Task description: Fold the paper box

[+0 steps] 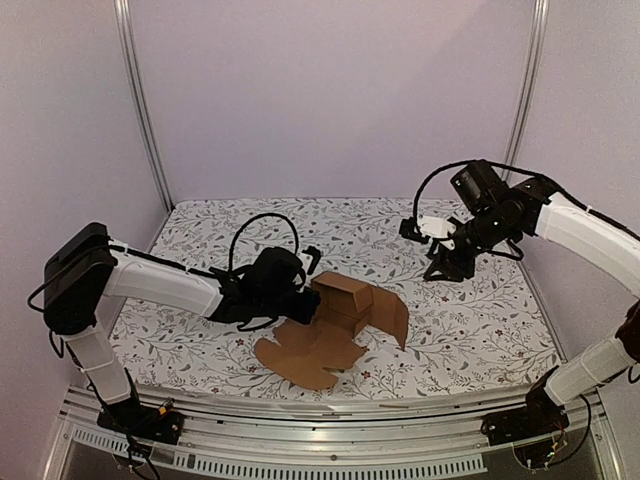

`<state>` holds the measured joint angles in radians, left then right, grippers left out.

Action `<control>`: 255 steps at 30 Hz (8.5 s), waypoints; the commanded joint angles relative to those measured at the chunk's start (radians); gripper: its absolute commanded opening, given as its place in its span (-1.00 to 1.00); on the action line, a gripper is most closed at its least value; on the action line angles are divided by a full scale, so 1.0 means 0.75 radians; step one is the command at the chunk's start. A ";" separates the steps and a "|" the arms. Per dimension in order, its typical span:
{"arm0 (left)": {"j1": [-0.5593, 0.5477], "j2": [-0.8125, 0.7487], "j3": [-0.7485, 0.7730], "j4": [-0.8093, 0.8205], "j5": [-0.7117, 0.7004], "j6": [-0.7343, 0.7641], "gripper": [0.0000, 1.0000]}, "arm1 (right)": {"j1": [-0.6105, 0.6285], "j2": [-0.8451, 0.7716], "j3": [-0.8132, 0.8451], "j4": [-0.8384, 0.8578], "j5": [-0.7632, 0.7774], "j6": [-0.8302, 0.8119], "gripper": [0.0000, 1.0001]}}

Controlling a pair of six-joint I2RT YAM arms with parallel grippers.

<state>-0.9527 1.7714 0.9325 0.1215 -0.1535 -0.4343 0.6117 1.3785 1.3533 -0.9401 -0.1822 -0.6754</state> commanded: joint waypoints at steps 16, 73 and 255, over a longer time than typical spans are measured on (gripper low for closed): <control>0.004 -0.090 0.004 0.063 -0.066 -0.062 -1.00 | 0.048 0.264 -0.077 0.174 -0.554 0.203 0.09; -0.212 -0.091 0.085 0.033 -0.559 -0.328 -0.94 | 0.224 0.450 0.032 0.541 -0.138 0.810 0.48; 0.513 0.491 0.092 1.113 1.024 -0.793 0.15 | 0.080 1.226 0.270 1.240 -0.439 1.072 -0.59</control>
<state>-0.5583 2.1117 1.0061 0.8928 0.5625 -1.0039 0.6617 2.2688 1.5620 -0.0502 -0.4530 0.0685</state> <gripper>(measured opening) 0.581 0.178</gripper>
